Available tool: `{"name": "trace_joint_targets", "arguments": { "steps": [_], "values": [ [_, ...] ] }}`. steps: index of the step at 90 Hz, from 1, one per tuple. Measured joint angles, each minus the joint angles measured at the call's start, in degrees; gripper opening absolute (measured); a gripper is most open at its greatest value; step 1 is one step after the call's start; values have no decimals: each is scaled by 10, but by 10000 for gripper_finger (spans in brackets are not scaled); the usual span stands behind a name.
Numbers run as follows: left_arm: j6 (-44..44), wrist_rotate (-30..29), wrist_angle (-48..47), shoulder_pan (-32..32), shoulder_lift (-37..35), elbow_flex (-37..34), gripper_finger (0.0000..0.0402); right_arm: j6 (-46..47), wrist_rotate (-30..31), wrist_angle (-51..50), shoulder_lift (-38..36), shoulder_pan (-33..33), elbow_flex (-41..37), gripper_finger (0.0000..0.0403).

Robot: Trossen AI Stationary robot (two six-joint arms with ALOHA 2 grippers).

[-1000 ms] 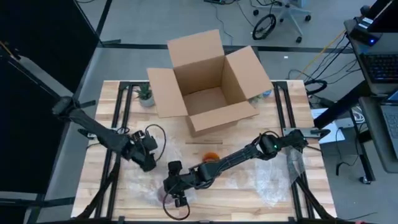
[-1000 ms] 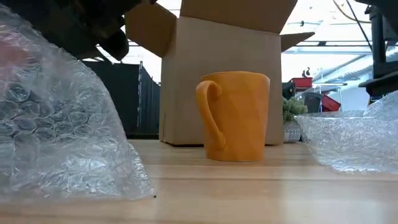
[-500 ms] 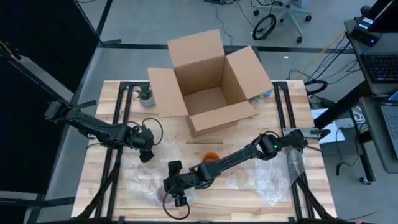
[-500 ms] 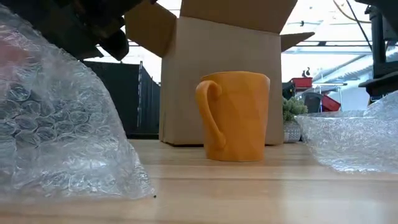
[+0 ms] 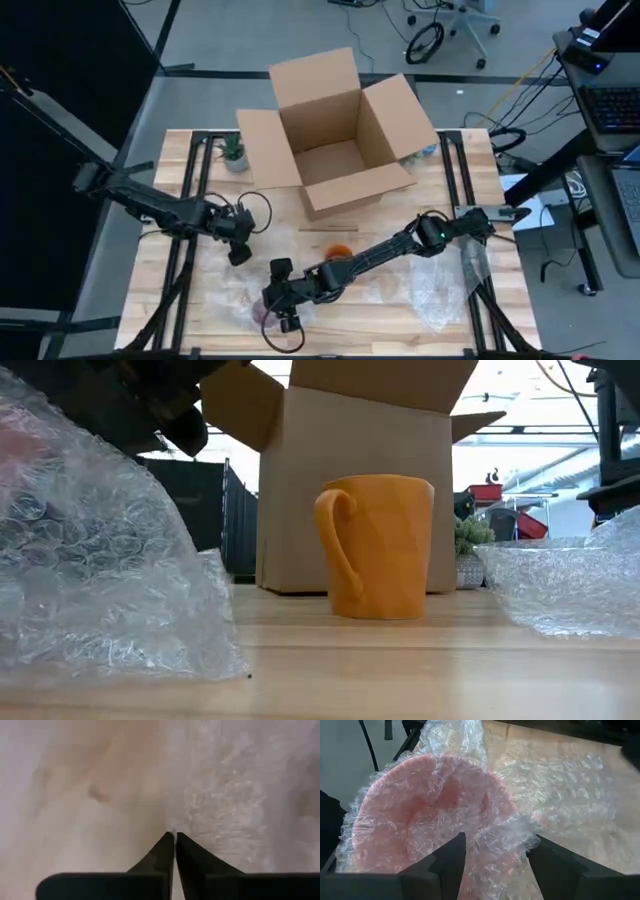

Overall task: Wrap mug
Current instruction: Wrap the pink mug with transparent bubble wrap

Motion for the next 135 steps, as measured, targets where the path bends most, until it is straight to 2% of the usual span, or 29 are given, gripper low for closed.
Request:
{"name": "trace_joint_targets", "arguments": {
  "steps": [30, 45, 58, 80, 100, 120, 135],
  "values": [
    [35, -30, -84, -25, -4, 132, 0, 50, 3, -33, -2, -12, 0, 192],
    [31, -47, -82, -61, -5, 186, 0, 60, 2, -33, -2, -15, 0, 192],
    [30, -50, -31, -106, -5, 208, 0, 60, 2, -30, -2, -15, 0, 192],
    [-24, -50, 35, -201, 7, 208, 0, 60, 2, -29, -3, -15, 0, 192],
    [-75, -52, 45, -274, 83, 208, 0, 48, 3, -28, -3, -15, 0, 192],
    [-70, -57, 132, -306, 199, 207, 0, 27, 12, -24, -3, -14, 0, 192],
    [-74, -60, 160, -321, 221, 208, 0, 15, 18, -26, -3, -13, 0, 192]
  ]
}}
